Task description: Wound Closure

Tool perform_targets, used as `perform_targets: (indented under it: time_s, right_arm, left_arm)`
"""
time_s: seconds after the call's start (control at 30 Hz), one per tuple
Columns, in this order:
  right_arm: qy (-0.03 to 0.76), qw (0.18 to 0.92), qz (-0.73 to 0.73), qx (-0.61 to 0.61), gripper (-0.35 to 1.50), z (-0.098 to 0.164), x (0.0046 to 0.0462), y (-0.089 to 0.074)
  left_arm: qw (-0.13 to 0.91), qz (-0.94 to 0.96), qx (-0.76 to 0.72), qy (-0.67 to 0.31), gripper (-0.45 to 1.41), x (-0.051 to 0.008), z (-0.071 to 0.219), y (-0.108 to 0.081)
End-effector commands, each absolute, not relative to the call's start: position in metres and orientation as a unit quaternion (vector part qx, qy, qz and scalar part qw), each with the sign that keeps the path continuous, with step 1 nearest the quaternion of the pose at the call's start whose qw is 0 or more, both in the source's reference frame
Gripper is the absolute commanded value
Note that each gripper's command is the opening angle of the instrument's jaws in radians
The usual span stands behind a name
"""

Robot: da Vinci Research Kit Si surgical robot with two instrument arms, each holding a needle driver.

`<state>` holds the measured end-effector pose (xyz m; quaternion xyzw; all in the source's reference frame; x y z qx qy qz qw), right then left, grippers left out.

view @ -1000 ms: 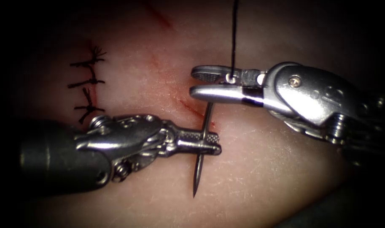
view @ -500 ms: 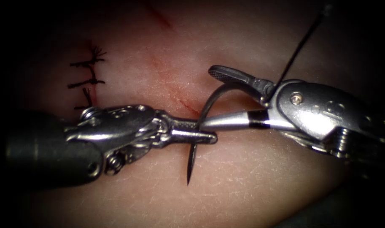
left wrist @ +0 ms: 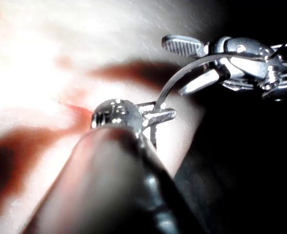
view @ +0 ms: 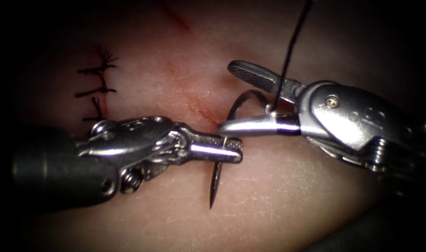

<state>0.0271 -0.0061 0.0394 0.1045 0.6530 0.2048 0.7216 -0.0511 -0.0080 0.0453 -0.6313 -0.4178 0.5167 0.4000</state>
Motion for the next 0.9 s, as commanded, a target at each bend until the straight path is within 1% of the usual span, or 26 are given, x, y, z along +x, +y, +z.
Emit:
perform_targets:
  time_s: [0.03,0.27,0.37,0.4,0.43,0.47,0.73,0.77,0.8,0.83,0.87,0.9]
  right_arm:
    - [0.654,0.721,0.204,0.103,0.74,0.04,0.0279,-0.0061]
    - [0.656,0.719,0.204,0.104,0.52,0.04,0.028,-0.006]
    - [0.656,0.719,0.205,0.103,0.37,0.04,0.0284,-0.006]
    - [0.657,0.718,0.205,0.103,0.18,0.04,0.0286,-0.006]
    - [0.657,0.719,0.205,0.102,-0.05,0.04,0.0288,-0.0061]
    - [0.659,0.717,0.204,0.102,-0.35,0.0401,0.029,-0.0061]
    - [0.664,0.712,0.204,0.1,-0.35,0.0403,0.0291,-0.0062]
    - [0.664,0.712,0.207,0.098,-0.35,0.0403,0.0291,-0.0061]
    - [0.664,0.712,0.207,0.098,-0.35,0.0403,0.0291,-0.0061]
    - [0.663,0.713,0.207,0.098,-0.35,0.0402,0.029,-0.0061]
    - [0.66,0.715,0.21,0.095,-0.35,0.0402,0.0289,-0.0061]
    - [0.657,0.718,0.213,0.092,-0.35,0.0402,0.0288,-0.006]
  left_arm:
    - [0.398,0.517,-0.631,-0.419,-0.45,-0.0519,0.0455,-0.0078]
    - [0.391,0.516,-0.632,-0.425,-0.45,-0.052,0.0454,-0.008]
    - [0.39,0.516,-0.633,-0.426,-0.45,-0.052,0.0454,-0.008]
    - [0.389,0.516,-0.633,-0.426,-0.45,-0.052,0.0454,-0.0081]
    - [0.389,0.516,-0.633,-0.426,-0.45,-0.052,0.0454,-0.0081]
    - [0.388,0.515,-0.634,-0.427,-0.45,-0.0521,0.0454,-0.0082]
    - [0.398,0.527,-0.621,-0.422,-0.45,-0.0522,0.0451,-0.0085]
    - [0.407,0.536,-0.612,-0.415,-0.25,-0.0522,0.045,-0.0084]
    - [0.407,0.536,-0.612,-0.415,-0.25,-0.0522,0.045,-0.0084]
    - [0.415,0.538,-0.609,-0.408,0.34,-0.0522,0.045,-0.0084]
    - [0.424,0.545,-0.611,-0.387,0.71,-0.0522,0.045,-0.0082]
    - [0.424,0.556,-0.615,-0.364,0.96,-0.0522,0.045,-0.008]
